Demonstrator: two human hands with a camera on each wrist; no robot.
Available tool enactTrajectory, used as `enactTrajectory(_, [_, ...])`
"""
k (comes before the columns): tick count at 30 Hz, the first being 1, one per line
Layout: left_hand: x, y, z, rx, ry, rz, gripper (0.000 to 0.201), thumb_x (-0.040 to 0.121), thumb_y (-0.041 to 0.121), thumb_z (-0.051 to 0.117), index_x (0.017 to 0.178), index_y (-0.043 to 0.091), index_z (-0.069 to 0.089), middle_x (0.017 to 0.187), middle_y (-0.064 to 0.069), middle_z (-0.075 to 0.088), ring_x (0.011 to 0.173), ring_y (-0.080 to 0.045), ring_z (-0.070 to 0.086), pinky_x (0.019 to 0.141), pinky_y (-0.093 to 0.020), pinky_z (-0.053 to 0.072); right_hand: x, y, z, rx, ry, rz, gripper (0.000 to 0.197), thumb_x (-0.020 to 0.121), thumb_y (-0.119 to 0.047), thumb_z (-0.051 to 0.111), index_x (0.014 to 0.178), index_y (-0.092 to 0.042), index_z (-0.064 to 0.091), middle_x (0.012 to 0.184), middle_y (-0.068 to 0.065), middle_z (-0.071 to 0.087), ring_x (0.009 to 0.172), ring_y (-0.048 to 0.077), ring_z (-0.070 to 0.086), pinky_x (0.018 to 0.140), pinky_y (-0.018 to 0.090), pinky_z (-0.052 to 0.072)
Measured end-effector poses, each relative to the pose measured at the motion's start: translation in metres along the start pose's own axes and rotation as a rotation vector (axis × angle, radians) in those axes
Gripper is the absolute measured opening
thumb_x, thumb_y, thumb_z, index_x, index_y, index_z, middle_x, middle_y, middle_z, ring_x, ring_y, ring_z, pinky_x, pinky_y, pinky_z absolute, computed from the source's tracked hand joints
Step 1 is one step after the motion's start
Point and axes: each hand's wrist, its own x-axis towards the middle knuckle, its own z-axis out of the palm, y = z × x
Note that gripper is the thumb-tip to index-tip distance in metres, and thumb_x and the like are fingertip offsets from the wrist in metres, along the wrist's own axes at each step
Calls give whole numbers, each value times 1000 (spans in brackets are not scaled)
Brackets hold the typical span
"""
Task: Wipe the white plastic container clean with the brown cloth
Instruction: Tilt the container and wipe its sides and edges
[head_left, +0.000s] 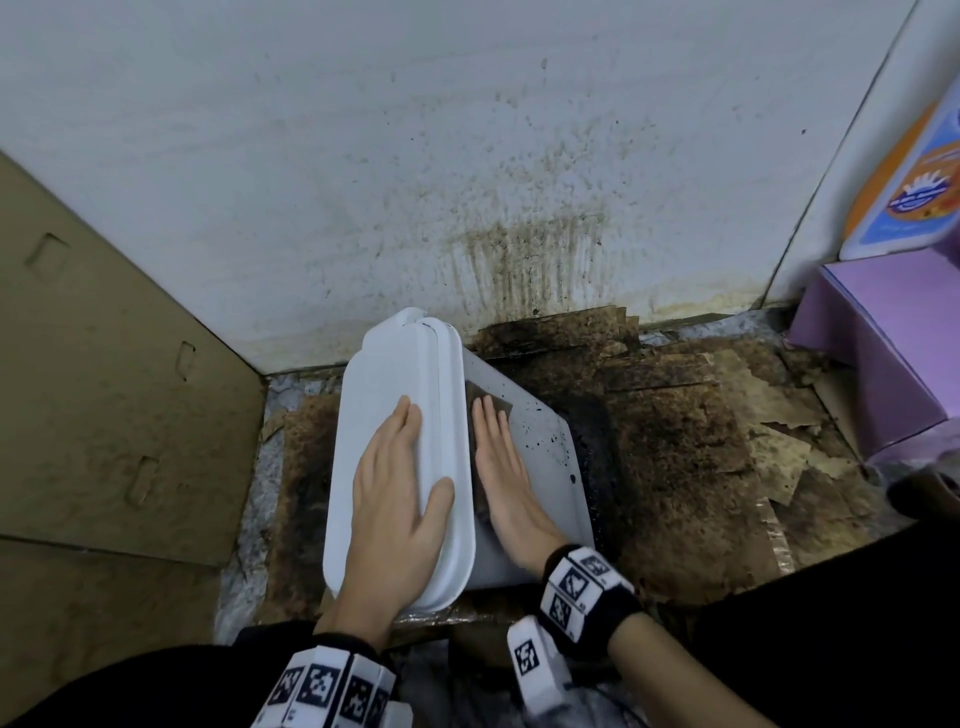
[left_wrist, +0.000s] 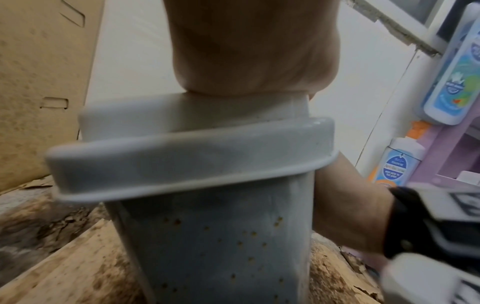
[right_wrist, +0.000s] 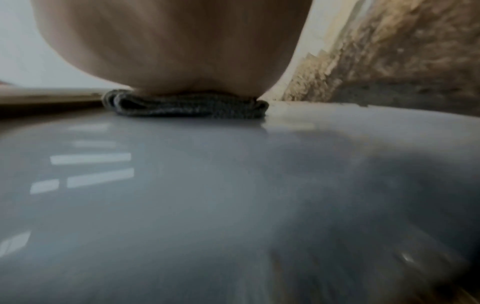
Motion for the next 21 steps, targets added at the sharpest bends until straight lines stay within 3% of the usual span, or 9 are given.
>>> enactTrajectory(6, [-1,2,-2,-13,-14,-9,70,99,47,36,162,26,15,170,10,13,156,-9,10,125,-26,9,45,-3,-23,-10,-56,-10,56,109,-46,7,154,-36,-25,161,-20,-34,148,4,-33,127,47,-9])
enactTrajectory(13, [-1,4,-3,-32,-24,-26,71,98,45,39,162,23,19,170,10,14,157,-11,12,126,-39,16,54,27,-23,10,6,-75,55,106,-52,4,153,-41,-21,163,-19,-29,149,1,-29,123,33,-12])
enactTrajectory(16, [-3,2,-8,-56,-32,-49,70,99,46,40,162,26,18,170,12,14,157,-10,12,126,-47,19,59,55,-26,-16,5,-3,53,104,-54,4,149,-43,-22,162,-20,-31,149,1,-29,124,32,-12])
enactTrajectory(21, [-2,5,-12,-87,-31,-59,69,98,48,42,161,29,20,169,15,15,156,-9,13,124,-48,21,64,110,-35,-31,13,182,47,110,-34,6,148,-32,-22,159,-14,-30,153,12,-24,127,38,-10])
